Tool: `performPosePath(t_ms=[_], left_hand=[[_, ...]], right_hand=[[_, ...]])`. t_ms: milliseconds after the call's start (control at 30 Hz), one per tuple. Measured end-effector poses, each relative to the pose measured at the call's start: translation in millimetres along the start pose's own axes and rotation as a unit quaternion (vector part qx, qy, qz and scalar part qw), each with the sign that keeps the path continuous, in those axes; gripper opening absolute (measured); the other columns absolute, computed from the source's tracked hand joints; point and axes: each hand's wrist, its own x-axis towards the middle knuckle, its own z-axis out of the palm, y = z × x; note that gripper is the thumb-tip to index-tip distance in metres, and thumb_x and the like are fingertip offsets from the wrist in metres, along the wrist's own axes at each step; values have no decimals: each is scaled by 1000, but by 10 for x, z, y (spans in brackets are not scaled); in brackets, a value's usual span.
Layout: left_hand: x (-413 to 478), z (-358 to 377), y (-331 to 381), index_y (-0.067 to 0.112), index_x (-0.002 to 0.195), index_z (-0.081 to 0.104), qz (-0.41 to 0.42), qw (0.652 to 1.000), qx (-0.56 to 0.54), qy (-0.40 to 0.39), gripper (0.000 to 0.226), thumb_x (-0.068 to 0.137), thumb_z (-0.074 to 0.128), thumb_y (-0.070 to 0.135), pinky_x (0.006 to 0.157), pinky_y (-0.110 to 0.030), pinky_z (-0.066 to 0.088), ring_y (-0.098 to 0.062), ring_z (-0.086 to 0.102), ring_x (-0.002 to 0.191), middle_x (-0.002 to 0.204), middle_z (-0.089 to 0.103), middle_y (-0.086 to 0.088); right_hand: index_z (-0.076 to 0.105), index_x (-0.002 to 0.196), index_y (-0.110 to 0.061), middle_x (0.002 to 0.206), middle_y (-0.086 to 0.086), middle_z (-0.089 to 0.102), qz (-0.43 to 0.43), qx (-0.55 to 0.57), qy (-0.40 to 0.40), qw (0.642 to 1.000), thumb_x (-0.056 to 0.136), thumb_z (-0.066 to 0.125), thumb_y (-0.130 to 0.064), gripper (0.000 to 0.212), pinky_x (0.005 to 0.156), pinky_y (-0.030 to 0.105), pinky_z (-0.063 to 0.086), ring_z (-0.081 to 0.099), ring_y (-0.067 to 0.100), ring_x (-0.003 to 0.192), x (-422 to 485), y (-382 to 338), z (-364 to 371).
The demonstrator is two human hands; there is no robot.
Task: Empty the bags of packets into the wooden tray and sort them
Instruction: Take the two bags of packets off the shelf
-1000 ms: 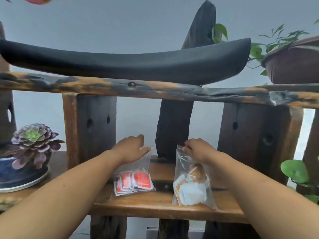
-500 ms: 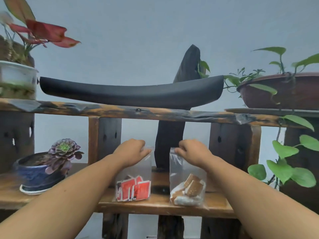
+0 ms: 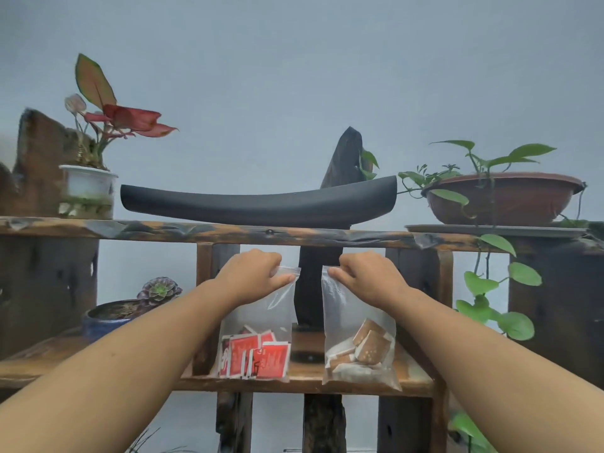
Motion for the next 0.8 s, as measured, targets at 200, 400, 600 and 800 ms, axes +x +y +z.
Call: performPosePath(t_ms=[200, 400, 600, 800], left_hand=[[-137, -370, 106, 25, 71, 41, 14, 999, 38, 35, 45, 92, 47, 64, 50, -22, 29, -11, 48, 57, 67, 51, 7], [-276, -490, 133, 26, 70, 40, 14, 999, 28, 39, 48, 89, 45, 70, 52, -28, 35, -13, 52, 60, 67, 54, 6], [-430, -564, 86, 23, 79, 51, -20, 997, 57, 47, 53, 85, 45, 76, 62, -36, 55, -18, 58, 66, 74, 61, 3], [-705, -744, -23, 23, 75, 47, -43, 992, 110, 37, 54, 86, 44, 75, 67, -37, 53, -22, 55, 70, 74, 57, 2]], right_hand=[[44, 63, -20, 62, -3, 55, -12, 4, 23, 1000, 98, 45, -53, 48, 59, 36, 45, 53, 19, 60, -133, -154, -288], [45, 61, -20, 63, -2, 58, -13, 5, 28, 999, 95, 48, -57, 50, 59, 35, 45, 56, 21, 63, -248, -222, -421], [44, 58, -20, 62, -2, 57, 0, 30, 47, 998, 95, 47, -58, 53, 57, 35, 42, 56, 25, 66, -297, -287, -430], [43, 56, -20, 58, -4, 52, -22, 87, 55, 994, 95, 49, -58, 54, 48, 28, 25, 49, 16, 57, -247, -578, -408]])
